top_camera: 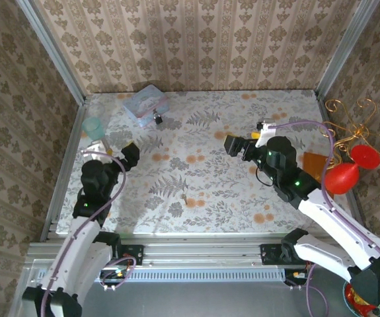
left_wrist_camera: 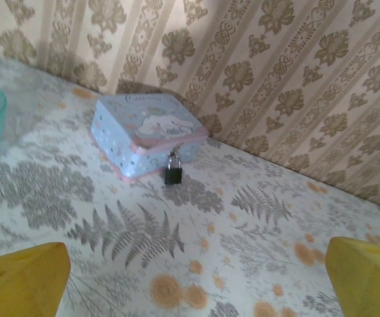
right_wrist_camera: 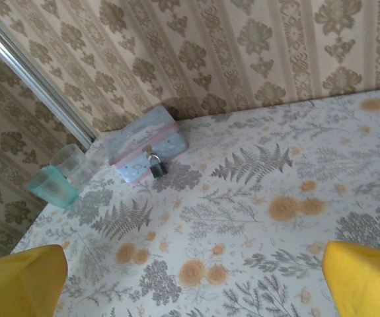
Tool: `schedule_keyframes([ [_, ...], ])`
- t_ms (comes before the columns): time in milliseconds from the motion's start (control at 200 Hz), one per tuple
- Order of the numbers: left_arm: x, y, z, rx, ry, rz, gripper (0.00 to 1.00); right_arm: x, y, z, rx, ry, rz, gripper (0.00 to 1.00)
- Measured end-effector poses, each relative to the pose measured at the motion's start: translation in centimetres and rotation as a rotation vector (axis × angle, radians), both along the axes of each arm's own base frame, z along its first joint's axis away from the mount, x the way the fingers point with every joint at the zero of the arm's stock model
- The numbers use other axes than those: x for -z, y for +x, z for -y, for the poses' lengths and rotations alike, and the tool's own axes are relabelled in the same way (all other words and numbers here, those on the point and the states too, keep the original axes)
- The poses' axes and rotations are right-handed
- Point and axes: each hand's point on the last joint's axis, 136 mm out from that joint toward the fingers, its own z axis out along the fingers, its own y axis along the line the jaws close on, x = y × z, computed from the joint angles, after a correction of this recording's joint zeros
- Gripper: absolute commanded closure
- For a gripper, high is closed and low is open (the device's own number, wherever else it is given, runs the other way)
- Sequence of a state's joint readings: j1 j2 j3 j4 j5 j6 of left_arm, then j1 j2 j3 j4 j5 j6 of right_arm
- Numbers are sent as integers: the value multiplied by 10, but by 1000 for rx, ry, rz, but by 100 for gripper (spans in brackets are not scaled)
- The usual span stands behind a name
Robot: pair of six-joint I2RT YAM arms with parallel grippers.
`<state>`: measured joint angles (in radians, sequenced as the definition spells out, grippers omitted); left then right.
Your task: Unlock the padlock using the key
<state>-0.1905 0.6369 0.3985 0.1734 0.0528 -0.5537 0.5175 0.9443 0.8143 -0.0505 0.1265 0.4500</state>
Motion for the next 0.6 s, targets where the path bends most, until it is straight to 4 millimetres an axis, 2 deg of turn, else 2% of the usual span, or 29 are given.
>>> schedule_keyframes([
  [110, 20, -7, 5, 39, -41, -48, 0, -1, 3, -14, -38, -30, -61, 3],
  [280, 41, -14, 7, 56, -32, -137, 0, 9, -8, -58, -152, -103, -156, 7],
  [455, 69, -28, 3, 53, 4, -225, 0, 38, -26, -99, -228, -209, -292, 13],
  [600, 87, -40, -1, 45, 33, -245, 0, 79, -41, -131, -294, -307, -416, 23],
])
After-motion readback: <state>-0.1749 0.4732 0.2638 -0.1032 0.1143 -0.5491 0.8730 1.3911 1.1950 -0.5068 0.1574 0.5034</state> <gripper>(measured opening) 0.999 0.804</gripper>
